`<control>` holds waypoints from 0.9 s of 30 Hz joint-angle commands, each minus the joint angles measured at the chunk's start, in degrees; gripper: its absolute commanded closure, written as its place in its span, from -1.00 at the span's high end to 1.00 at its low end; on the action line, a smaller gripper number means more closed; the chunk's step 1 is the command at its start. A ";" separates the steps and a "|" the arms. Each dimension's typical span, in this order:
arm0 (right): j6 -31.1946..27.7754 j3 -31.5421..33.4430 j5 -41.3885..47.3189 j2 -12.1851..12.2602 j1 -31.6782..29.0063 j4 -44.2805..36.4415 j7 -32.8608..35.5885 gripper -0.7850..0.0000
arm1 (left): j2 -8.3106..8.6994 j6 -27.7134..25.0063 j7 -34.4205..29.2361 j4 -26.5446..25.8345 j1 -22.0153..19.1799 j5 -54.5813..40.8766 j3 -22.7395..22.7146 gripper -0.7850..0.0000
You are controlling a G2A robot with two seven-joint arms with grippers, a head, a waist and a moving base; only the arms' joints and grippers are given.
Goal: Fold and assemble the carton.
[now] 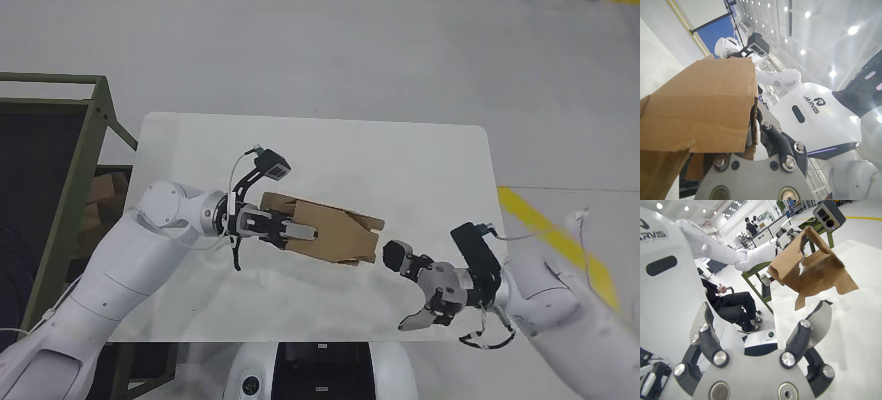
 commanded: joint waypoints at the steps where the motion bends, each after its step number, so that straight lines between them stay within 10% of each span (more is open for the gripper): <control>1: 0.01 2.13 -9.32 -0.51 -3.00 -2.36 -6.25 1.00 | -0.15 1.28 -1.15 0.62 -0.02 -0.95 0.06 -1.00; 10: 0.73 7.49 -31.59 -2.53 -13.53 -6.39 -28.38 1.00 | -0.95 5.08 -5.55 3.25 -0.54 -3.96 0.36 -1.00; 27: 1.34 2.10 -21.19 -2.37 -10.21 -6.34 -17.64 1.00 | -2.32 4.61 -7.15 4.57 -0.69 -1.84 0.17 -1.00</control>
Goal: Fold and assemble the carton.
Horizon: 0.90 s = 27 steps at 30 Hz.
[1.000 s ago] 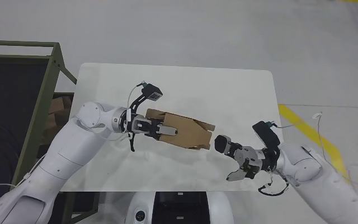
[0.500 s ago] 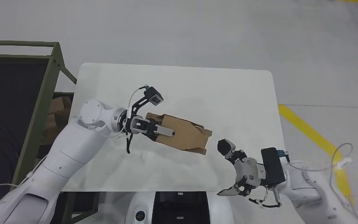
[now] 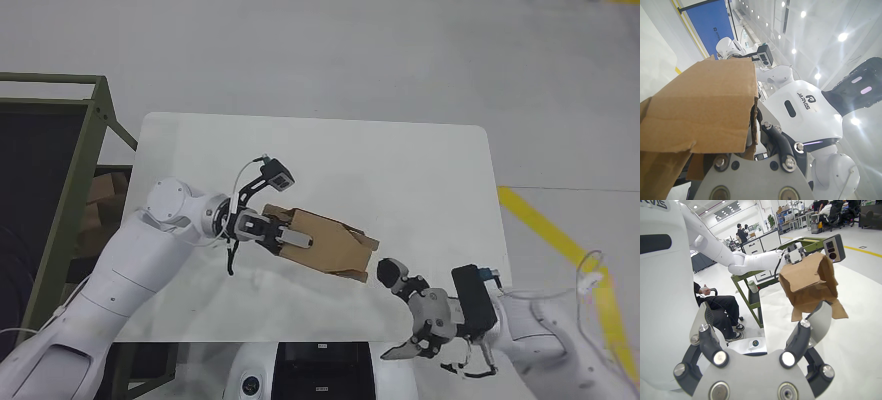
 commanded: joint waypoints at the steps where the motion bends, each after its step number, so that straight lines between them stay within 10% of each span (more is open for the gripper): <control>1: 0.41 -1.08 2.95 0.06 1.41 -0.30 2.92 1.00 | -0.13 -0.14 0.42 -0.02 -0.04 0.89 -0.09 -1.00; 27: 1.41 -6.25 19.76 -0.25 8.98 3.43 13.60 1.00 | -1.34 -0.80 1.10 -0.84 1.18 5.20 -1.48 -1.00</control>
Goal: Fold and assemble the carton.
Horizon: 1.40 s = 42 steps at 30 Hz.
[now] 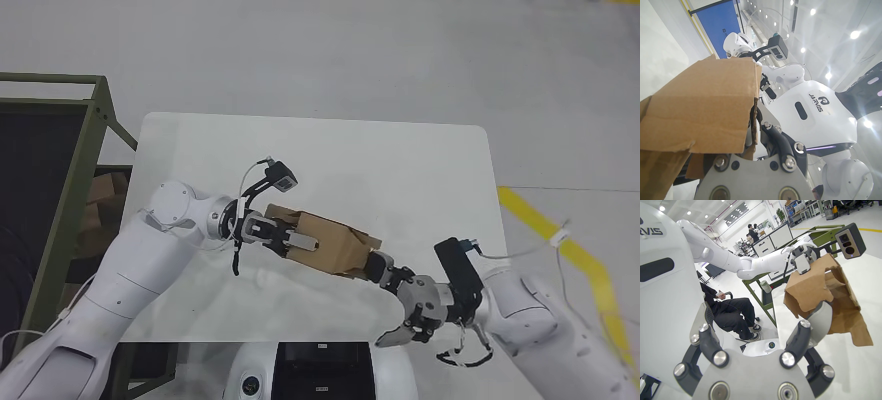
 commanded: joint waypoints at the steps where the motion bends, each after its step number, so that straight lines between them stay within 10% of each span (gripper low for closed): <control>1: -1.46 0.28 0.21 0.01 -0.11 -0.15 -0.10 1.00 | -0.08 0.07 -0.20 0.03 0.00 0.17 -0.12 -1.00; 33: -2.99 -4.08 -19.40 -1.46 1.45 -3.61 -13.14 1.00 | -2.20 2.14 1.03 -0.20 -1.34 6.97 3.26 -1.00; 42: 6.07 -6.81 -32.26 -3.70 2.48 -5.51 -19.24 1.00 | -2.84 2.53 1.28 0.13 -2.04 8.36 4.34 -1.00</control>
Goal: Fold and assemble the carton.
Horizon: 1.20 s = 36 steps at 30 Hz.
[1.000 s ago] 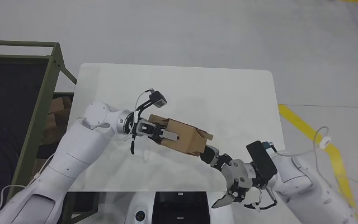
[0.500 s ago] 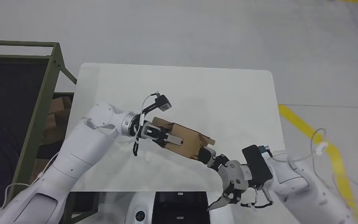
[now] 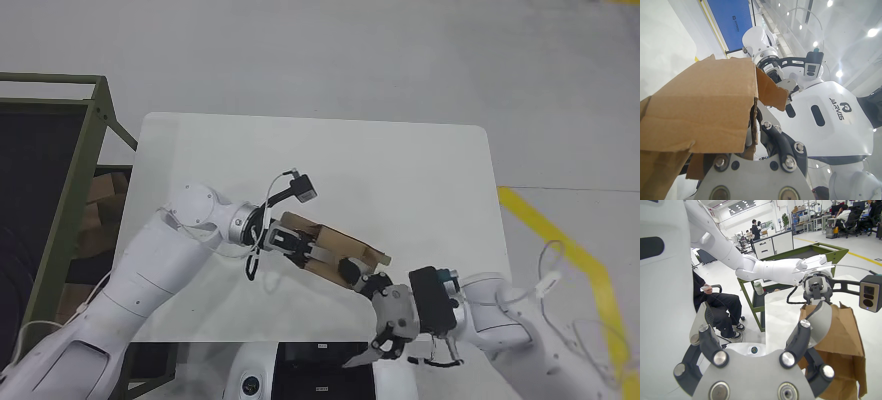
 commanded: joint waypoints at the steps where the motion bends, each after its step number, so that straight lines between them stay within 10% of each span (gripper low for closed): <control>1: 2.57 -0.80 -4.42 -0.50 -0.37 -0.48 -2.01 1.00 | -0.11 0.01 -0.08 0.12 -0.09 0.18 0.10 -1.00; 36: 8.67 -0.72 -5.23 -2.80 -1.48 1.61 -4.24 1.00 | -1.21 0.30 -2.31 1.43 -0.59 -0.01 -0.39 -1.00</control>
